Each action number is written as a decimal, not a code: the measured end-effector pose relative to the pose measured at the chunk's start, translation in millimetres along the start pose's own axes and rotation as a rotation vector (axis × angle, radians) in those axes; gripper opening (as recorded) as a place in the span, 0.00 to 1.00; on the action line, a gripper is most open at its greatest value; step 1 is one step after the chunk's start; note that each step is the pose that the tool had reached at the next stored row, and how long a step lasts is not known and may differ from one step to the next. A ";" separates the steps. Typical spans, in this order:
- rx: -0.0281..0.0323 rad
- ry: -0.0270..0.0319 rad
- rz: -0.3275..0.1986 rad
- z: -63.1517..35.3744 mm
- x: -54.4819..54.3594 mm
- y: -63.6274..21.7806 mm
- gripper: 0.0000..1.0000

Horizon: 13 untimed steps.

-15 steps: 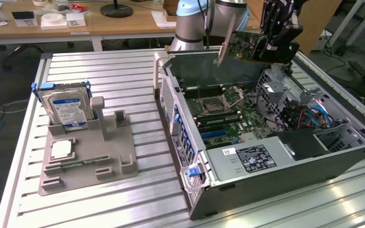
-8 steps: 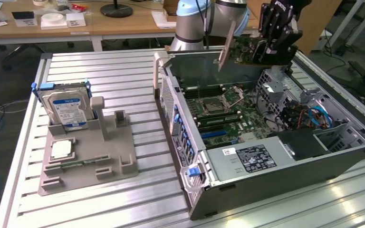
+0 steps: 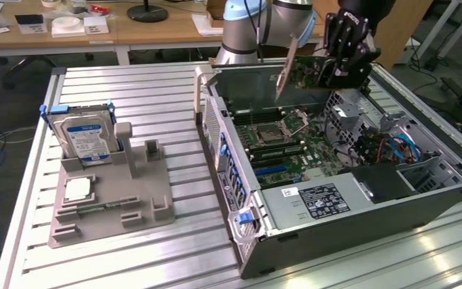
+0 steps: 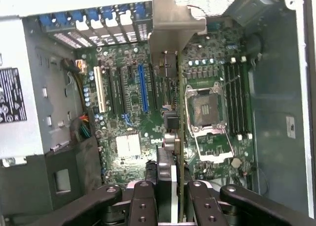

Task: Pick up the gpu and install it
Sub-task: 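Insert the gpu into the slot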

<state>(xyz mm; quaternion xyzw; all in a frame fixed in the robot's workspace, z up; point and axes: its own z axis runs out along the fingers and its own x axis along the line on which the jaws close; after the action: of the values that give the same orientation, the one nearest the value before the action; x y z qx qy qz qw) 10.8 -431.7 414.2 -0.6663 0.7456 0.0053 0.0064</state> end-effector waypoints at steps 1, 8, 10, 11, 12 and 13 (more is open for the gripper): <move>-0.0003 -0.0001 -0.017 1.5 0.0 0.0 0.28; -0.0005 -0.0005 -0.060 7.7 1.2 8.8 0.28; -0.0001 -0.0001 -0.060 11.1 1.1 10.8 0.28; 0.0016 -0.0003 -0.060 12.8 0.9 10.9 0.28; 0.0051 -0.0006 -0.060 13.9 0.4 11.0 0.28; 0.0099 -0.0012 -0.065 14.9 -0.2 11.1 0.28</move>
<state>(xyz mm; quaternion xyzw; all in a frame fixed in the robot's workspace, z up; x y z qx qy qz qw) -0.2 -430.1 399.3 -0.6900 0.7237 0.0018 0.0103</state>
